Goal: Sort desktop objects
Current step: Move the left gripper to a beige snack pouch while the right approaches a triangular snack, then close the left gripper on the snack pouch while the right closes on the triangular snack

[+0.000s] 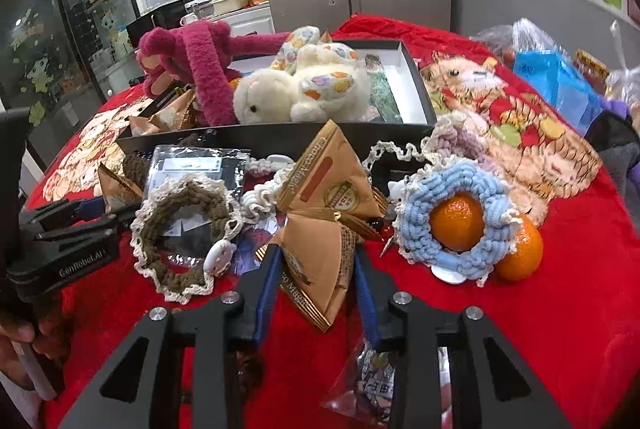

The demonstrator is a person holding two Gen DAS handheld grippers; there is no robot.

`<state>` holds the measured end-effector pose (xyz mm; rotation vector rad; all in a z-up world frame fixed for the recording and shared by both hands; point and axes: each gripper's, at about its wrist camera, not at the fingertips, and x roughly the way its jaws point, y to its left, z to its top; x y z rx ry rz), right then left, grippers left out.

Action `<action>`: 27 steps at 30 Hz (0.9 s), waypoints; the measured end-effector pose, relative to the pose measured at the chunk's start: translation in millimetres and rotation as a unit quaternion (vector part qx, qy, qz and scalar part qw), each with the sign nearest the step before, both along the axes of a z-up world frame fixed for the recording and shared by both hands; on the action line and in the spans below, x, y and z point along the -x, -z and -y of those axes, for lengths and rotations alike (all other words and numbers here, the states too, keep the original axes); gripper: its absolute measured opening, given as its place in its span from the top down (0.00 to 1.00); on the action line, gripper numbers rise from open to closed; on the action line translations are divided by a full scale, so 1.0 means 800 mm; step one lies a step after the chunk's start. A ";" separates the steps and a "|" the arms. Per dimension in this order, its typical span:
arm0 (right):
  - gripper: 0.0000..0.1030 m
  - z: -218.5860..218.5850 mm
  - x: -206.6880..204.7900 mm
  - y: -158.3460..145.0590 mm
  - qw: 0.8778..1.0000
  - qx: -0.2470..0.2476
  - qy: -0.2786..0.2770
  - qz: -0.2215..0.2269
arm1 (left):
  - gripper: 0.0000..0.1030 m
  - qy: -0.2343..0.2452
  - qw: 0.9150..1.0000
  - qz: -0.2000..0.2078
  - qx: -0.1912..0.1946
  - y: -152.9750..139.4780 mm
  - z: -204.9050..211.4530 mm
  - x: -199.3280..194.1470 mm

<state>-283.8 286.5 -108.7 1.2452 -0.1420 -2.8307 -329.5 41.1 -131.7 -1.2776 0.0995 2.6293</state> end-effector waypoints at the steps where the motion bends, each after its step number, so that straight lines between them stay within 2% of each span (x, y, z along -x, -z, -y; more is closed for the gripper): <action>1: 0.66 0.002 -0.002 -0.002 1.000 -0.001 -0.002 -0.003 | 0.59 0.000 1.000 -0.001 -0.003 -0.001 0.001 -0.004; 7: 0.66 0.007 -0.014 -0.013 1.000 0.000 -0.010 -0.022 | 0.65 -0.007 1.000 -0.006 -0.013 -0.010 0.008 -0.020; 11: 0.66 0.008 -0.021 -0.018 0.999 0.009 -0.016 -0.032 | 0.65 -0.015 1.000 -0.018 -0.004 -0.023 0.005 -0.032; 18: 0.66 0.016 -0.033 -0.028 0.998 0.014 -0.025 -0.050 | 0.65 -0.022 0.999 -0.037 -0.023 -0.052 0.006 -0.059; 27: 0.66 0.032 -0.058 -0.043 0.997 0.020 -0.035 -0.061 | 0.65 -0.021 0.998 -0.043 -0.043 -0.068 0.011 -0.099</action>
